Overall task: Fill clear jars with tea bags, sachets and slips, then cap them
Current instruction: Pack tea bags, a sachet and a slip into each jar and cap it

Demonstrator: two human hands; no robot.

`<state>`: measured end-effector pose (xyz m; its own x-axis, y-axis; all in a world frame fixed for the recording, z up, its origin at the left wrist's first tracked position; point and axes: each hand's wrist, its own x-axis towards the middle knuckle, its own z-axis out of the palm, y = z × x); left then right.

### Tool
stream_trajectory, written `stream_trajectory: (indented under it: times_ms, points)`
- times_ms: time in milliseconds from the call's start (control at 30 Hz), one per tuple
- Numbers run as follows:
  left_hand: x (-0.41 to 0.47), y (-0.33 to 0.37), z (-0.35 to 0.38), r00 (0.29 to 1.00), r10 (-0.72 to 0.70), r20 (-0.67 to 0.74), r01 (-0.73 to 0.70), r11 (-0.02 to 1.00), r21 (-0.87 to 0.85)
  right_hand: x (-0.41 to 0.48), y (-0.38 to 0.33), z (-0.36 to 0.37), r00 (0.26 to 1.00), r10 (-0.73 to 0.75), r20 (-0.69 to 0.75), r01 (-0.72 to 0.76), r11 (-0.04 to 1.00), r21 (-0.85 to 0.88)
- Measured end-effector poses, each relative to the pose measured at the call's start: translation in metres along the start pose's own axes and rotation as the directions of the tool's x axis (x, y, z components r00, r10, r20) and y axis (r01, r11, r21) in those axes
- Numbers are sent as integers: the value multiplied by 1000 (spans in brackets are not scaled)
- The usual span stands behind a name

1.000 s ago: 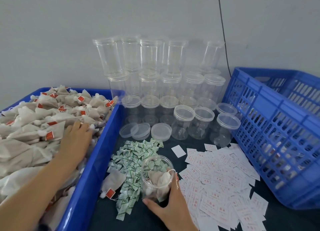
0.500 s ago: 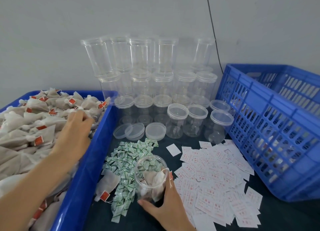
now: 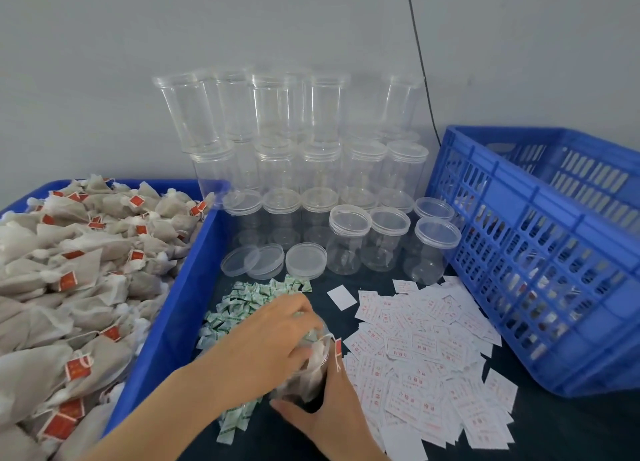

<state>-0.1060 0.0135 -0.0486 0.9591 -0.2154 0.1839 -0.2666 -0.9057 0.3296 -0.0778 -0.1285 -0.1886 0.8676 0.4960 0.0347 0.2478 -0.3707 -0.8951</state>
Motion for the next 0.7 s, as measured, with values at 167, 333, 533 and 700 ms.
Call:
stream_trajectory:
  times_ms: [167, 333, 533, 700]
  points:
    - [-18, 5, 14, 981, -137, -139, 133, 990, -41, -1, -6, -4, 1000, 12, -9, -12, 1000, 0]
    - [-37, 11, 27, 949, -254, -187, 197, 941, -276, -2, -10, -15, 997, -22, -71, 26, 998, 49]
    - [-43, 14, 60, 902, -410, -135, 171, 626, -761, -24, -13, -34, 988, -21, 151, 22, 1000, -3]
    - [-48, 17, 71, 903, -387, -188, 74, 570, -819, -33, -5, -48, 914, -190, 359, 243, 964, -108]
